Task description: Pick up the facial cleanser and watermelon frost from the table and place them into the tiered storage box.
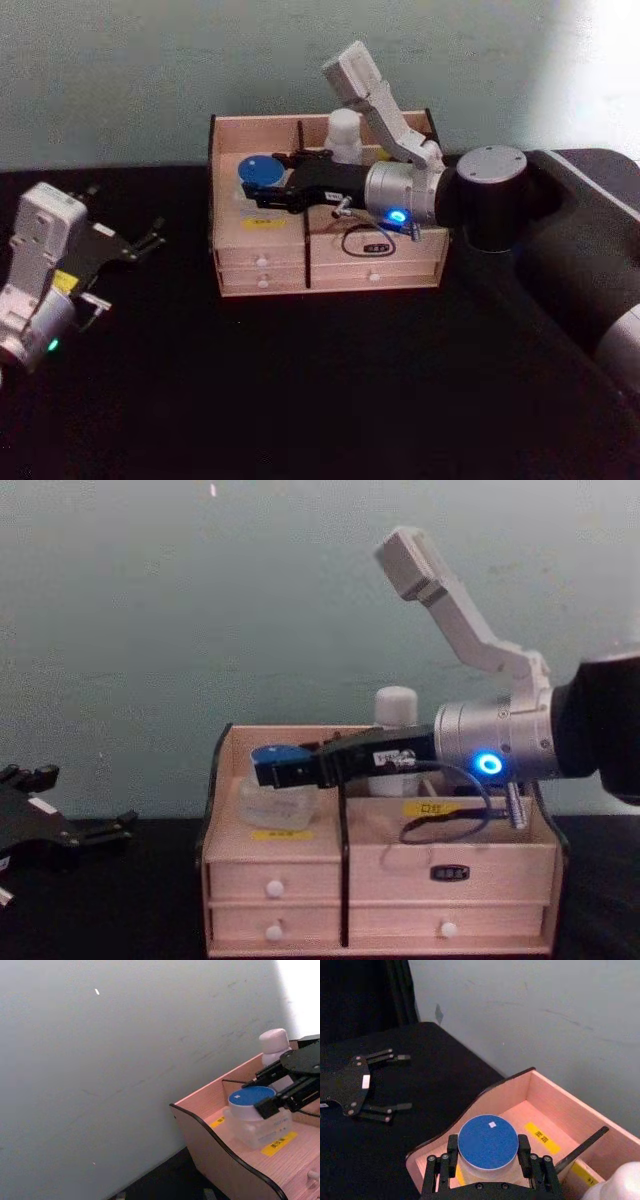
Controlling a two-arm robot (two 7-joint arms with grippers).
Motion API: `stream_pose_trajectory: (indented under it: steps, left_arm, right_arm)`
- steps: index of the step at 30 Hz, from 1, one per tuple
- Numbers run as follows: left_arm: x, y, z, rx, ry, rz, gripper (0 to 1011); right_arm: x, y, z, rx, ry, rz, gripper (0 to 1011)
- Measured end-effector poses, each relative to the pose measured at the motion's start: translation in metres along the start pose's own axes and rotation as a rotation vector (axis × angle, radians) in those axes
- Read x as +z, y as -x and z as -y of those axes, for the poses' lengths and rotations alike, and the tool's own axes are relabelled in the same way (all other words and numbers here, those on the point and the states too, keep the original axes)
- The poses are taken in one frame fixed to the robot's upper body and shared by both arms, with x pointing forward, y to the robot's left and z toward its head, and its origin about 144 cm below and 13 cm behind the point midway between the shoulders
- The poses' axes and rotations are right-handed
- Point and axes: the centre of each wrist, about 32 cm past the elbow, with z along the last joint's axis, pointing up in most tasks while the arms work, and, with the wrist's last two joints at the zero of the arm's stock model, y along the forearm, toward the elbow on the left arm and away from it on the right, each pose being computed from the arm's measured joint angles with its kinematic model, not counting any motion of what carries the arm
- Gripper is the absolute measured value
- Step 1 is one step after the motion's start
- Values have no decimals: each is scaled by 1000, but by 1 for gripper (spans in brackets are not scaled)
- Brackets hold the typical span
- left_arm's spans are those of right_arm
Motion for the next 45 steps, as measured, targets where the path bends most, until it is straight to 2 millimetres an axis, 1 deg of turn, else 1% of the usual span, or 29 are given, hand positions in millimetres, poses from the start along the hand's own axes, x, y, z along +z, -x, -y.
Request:
stream_pose_trajectory:
  steps: [15, 17, 19, 21, 23, 25, 26, 27, 38, 45]
  left_arm:
    - [0, 0, 0, 0, 0, 0, 1001]
    - [0, 0, 0, 0, 0, 0, 1002]
    - [0, 0, 0, 0, 0, 0, 1001]
    - [0, 0, 0, 0, 0, 0, 1001]
    - [0, 0, 0, 0, 0, 0, 1001]
    - [0, 0, 0, 0, 0, 0, 1001]
    - [0, 0, 0, 0, 0, 0, 1001]
    - [0, 0, 0, 0, 0, 0, 1001]
    - [0, 0, 0, 0, 0, 0, 1001]
    - [0, 0, 0, 0, 0, 0, 1001]
  right_arm:
    - [-1, 0, 0, 1, 8, 4, 715]
    - [-1, 0, 0, 1, 8, 3, 748]
    - [-1, 0, 0, 1, 8, 3, 818]
    - [-1, 0, 0, 1, 7, 3, 850]
    - [-1, 0, 0, 1, 7, 3, 920]
    - [-1, 0, 0, 1, 7, 2, 944]
    - [-1, 0, 0, 1, 7, 2, 995]
    - [-1, 0, 0, 1, 7, 2, 1002]
    - [-1, 0, 0, 2, 5, 1, 1000]
    - [6, 3, 9, 14, -53, 0, 1000]
